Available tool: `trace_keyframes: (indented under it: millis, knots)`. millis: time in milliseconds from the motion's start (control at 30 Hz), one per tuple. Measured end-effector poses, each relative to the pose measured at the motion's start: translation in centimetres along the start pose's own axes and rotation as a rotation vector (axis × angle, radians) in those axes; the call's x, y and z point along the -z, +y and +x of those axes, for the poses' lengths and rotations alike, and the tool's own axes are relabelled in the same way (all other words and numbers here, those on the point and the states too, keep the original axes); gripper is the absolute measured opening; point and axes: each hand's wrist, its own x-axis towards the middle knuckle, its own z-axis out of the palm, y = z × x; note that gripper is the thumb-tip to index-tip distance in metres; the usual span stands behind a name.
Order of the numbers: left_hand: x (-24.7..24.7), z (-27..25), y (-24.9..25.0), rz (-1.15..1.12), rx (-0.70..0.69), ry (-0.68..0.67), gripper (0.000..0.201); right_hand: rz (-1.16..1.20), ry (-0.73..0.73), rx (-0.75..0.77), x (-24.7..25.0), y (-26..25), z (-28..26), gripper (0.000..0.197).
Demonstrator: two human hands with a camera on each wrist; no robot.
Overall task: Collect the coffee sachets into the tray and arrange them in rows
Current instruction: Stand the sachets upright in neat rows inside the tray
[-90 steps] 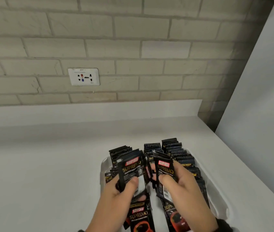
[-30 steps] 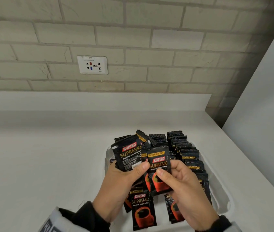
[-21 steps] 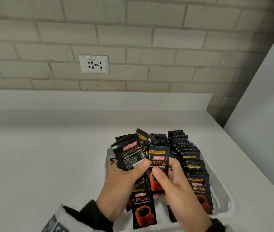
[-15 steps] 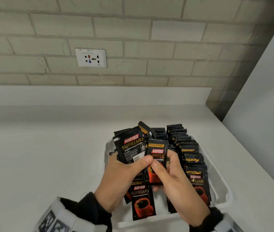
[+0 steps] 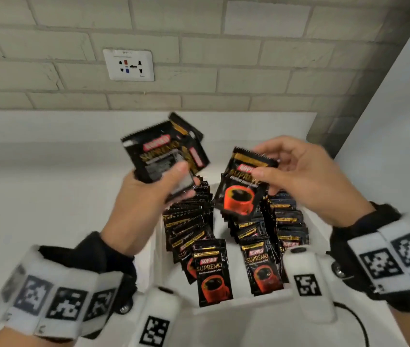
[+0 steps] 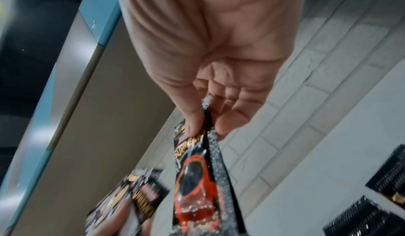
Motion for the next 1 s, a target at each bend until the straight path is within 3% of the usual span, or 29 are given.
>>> trace_keyframes:
  millis: [100,167,233,367,467,567,700,800,900,1000]
  knots:
    - [2.6,0.8,1.8,-0.074,-0.065,0.117,0.015,0.057,0.089,-0.006,1.5,0.1,0.6,0.025]
    - [4.3,1.0,2.7,-0.114,-0.098,0.191,0.020,0.007,0.051,-0.039,1.4,0.5,0.7,0.022]
    - [5.5,1.0,3.0,-0.125,-0.106,0.239,0.031,-0.125,-0.118,-0.123,0.3,1.2,0.5,0.019]
    - [5.9,0.3,2.7,-0.095,-0.069,0.212,0.034,-0.375,-0.621,-0.314,-3.8,3.3,-0.3,0.021]
    - [5.5,-0.2,2.0,-0.090,-0.042,0.162,0.026,-0.402,-0.777,-0.423,-6.2,4.8,-0.5,0.021]
    - [5.5,-0.5,1.3,-0.099,-0.004,0.151,0.024,-0.516,-0.760,-0.389,-7.5,5.2,-0.2,0.017]
    - [5.5,-0.5,0.7,-0.105,0.035,0.158,0.024,-0.790,-0.690,-0.112,-8.0,4.5,0.4,0.022]
    - [5.4,-0.4,0.4,-0.103,0.059,0.155,0.026,-0.873,-0.646,-0.034,-8.0,4.2,0.5,0.022]
    - [5.3,-0.3,0.2,-0.088,0.079,0.147,0.031,-0.842,-0.576,-0.008,-7.5,4.2,0.5,0.021]
    - [5.0,-0.2,0.1,-0.072,0.096,0.135,0.033,-0.706,-0.533,-0.077,-6.6,4.2,0.7,0.010]
